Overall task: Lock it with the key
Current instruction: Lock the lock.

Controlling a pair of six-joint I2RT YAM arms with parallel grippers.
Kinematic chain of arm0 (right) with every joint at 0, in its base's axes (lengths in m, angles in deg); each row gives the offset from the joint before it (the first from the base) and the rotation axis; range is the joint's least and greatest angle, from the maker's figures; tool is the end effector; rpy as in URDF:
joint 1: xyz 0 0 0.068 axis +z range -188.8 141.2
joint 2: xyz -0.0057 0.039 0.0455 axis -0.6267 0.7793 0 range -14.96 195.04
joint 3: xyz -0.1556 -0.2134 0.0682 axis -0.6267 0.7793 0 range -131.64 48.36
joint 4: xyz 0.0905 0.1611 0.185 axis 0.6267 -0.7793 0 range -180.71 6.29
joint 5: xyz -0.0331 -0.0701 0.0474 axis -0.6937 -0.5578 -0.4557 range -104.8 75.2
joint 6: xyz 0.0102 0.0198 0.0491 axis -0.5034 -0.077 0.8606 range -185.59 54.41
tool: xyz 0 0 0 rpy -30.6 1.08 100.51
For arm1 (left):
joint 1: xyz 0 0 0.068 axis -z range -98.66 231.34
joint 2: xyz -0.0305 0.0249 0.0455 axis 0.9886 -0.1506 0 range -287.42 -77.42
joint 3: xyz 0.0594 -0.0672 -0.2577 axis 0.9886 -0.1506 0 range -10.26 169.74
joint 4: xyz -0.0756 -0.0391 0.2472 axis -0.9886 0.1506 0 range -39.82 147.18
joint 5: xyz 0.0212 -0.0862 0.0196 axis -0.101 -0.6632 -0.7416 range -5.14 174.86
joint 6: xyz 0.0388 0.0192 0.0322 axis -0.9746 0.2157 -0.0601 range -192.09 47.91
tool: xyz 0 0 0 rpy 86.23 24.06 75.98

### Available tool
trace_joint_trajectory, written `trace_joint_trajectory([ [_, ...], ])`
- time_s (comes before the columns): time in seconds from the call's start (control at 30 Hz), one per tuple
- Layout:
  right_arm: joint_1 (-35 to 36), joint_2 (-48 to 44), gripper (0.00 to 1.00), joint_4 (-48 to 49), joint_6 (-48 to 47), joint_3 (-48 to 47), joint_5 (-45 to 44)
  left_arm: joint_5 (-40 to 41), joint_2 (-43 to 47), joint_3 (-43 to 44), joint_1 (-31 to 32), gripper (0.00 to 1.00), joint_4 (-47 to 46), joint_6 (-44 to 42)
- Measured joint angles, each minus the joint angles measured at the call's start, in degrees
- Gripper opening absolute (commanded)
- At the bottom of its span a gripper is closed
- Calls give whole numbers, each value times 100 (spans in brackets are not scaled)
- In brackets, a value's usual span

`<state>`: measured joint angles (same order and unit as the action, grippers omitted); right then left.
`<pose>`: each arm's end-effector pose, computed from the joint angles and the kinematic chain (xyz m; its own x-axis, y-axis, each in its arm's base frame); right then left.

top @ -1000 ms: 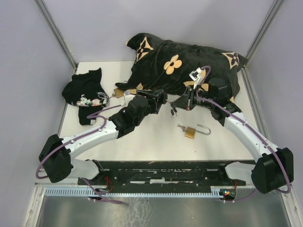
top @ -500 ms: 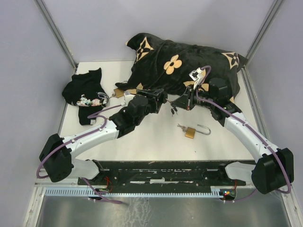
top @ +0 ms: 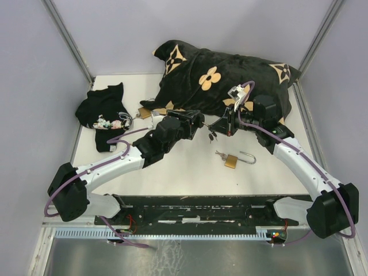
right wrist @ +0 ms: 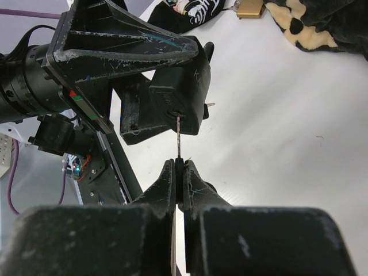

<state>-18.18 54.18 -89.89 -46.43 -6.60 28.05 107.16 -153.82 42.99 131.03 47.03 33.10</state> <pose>0.2462 0.1186 0.3235 -0.5883 0.0356 -0.8079 -0.7008 0.4762 0.5312 0.2090 -0.2256 0.2924 -0.4003 -0.9083 0.1210 -0.3377 0.0235 -0.9409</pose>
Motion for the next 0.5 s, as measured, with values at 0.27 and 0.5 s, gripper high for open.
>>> trace_joint_trajectory([
  [0.27, 2, -59, 2, -125, -28, 0, -26, -35, 0, 0, 20, 3, 22, -2],
  [0.5, 28, -76, 2, -354, -177, -39, -46, -68, 2, 0, 28, 3, 142, -11],
])
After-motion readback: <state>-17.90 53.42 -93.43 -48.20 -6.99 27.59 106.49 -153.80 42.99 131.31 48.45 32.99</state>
